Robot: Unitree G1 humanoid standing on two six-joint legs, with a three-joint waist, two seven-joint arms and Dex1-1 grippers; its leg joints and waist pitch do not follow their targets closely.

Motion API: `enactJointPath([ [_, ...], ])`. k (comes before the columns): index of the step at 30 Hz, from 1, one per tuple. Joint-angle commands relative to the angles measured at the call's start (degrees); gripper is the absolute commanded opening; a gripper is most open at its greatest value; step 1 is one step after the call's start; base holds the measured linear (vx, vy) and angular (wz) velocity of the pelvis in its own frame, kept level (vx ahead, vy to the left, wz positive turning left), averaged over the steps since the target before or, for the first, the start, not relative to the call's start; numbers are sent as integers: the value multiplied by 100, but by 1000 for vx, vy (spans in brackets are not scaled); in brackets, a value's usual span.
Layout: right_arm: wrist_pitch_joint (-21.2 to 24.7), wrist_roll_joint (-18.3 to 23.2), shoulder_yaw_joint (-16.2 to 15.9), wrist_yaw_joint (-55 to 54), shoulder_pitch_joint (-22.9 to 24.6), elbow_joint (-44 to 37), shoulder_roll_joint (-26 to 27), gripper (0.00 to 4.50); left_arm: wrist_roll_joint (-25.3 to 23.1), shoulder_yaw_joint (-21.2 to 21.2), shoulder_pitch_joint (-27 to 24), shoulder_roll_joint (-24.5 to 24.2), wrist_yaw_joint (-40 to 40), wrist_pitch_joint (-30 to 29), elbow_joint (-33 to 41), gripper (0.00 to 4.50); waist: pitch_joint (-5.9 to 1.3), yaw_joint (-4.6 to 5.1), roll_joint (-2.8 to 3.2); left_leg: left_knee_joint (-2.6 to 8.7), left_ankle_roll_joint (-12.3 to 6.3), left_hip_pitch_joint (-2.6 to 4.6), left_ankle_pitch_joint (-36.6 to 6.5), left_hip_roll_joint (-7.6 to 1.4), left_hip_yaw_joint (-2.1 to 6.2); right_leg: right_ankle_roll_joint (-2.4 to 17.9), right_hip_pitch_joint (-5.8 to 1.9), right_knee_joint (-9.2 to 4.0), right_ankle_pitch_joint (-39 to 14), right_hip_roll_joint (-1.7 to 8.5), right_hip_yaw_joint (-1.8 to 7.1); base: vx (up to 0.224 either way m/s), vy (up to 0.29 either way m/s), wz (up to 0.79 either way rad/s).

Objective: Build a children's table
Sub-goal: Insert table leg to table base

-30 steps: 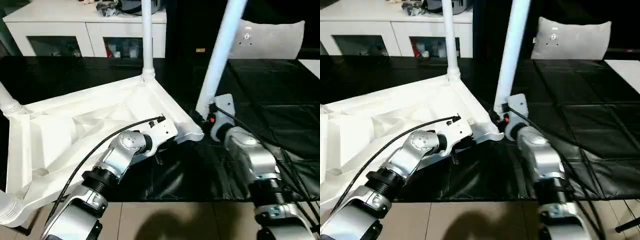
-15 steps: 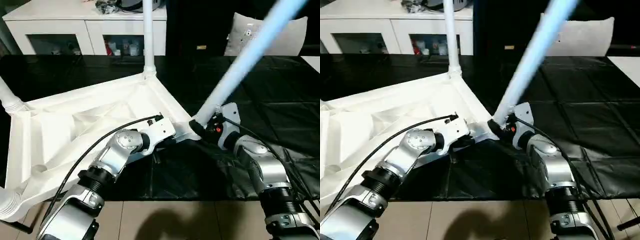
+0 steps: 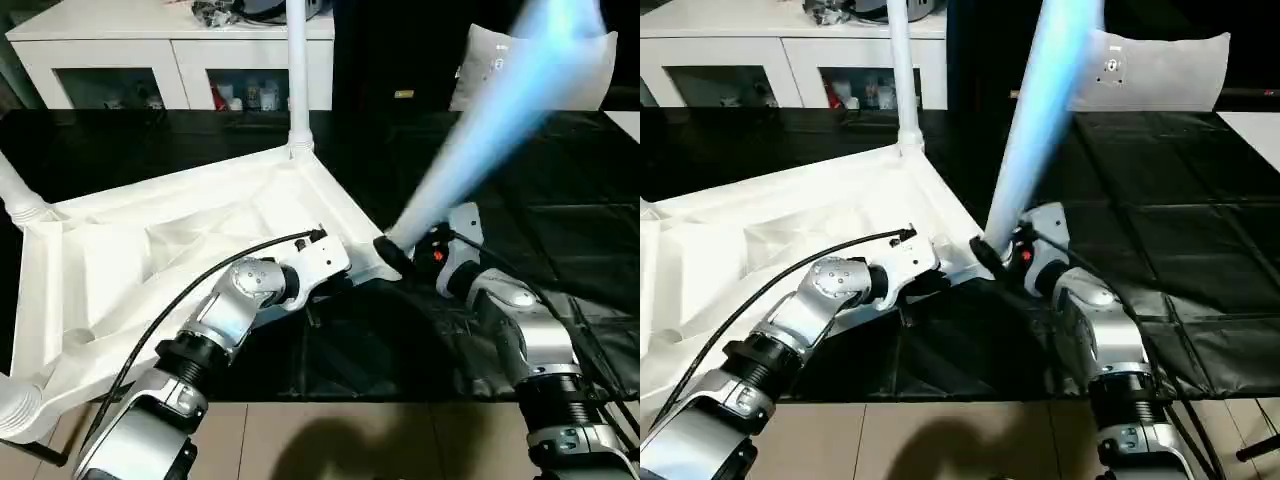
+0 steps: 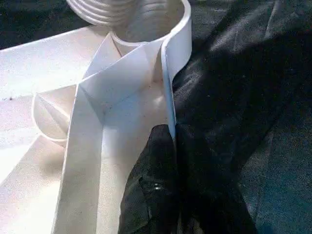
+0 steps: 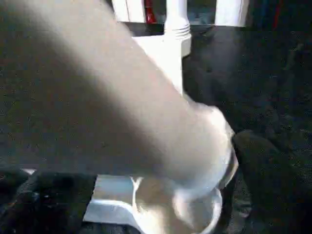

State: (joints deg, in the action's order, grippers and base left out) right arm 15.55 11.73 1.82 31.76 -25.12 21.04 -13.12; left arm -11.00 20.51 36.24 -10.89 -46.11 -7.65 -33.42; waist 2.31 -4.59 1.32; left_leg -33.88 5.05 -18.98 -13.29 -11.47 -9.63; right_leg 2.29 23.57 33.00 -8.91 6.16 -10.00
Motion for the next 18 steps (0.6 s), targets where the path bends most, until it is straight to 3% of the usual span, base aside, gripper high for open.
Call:
enactJointPath([
  [1, 61, 121, 28, 73, -121, -7, -1, 410, -135, 208, -96, -106, -143, -54, 8, 0, -375, -44, -41, 352, -524, -104, -257, -170, 31, 749, -437, -355, -1350, 361, 420, 0, 0, 0],
  [5, 51, 124, 30, 105, -143, -6, -3, 374, -128, 221, -106, -108, -152, -73, 38, 0, -382, -85, -39, 349, -510, -94, -203, -183, 31, 773, -427, -330, -1241, 359, 425, 0, 0, 0],
  [6, 49, 125, 35, 106, -155, -4, -2, 365, -128, 227, -118, -110, -160, -83, 60, 0, -392, -98, -15, 344, -507, -100, -162, -181, 35, 798, -435, -311, -1154, 362, 427, 0, 0, 0],
  [13, 173, 198, 32, 58, -132, -115, 88, 310, -92, 279, -258, -73, -220, -270, 288, 0, -396, -99, -25, 337, -534, -104, -106, -182, 31, 837, -436, -299, -1064, 361, 424, 0, 0, 0],
  [17, 731, 374, 264, -424, -177, -44, 322, 278, 4, 284, -384, 99, -165, -596, 518, 0, -397, -97, -14, 340, -498, -96, -59, -193, 35, 877, -436, -286, -993, 357, 435, 0, 0, 0],
  [18, 757, 387, 284, -462, -185, -31, 336, 252, 7, 284, -388, 108, -159, -610, 525, 0, -398, -96, -15, 343, -476, -94, -55, -192, 35, 880, -434, -285, -1015, 360, 434, 0, 0, 0],
])
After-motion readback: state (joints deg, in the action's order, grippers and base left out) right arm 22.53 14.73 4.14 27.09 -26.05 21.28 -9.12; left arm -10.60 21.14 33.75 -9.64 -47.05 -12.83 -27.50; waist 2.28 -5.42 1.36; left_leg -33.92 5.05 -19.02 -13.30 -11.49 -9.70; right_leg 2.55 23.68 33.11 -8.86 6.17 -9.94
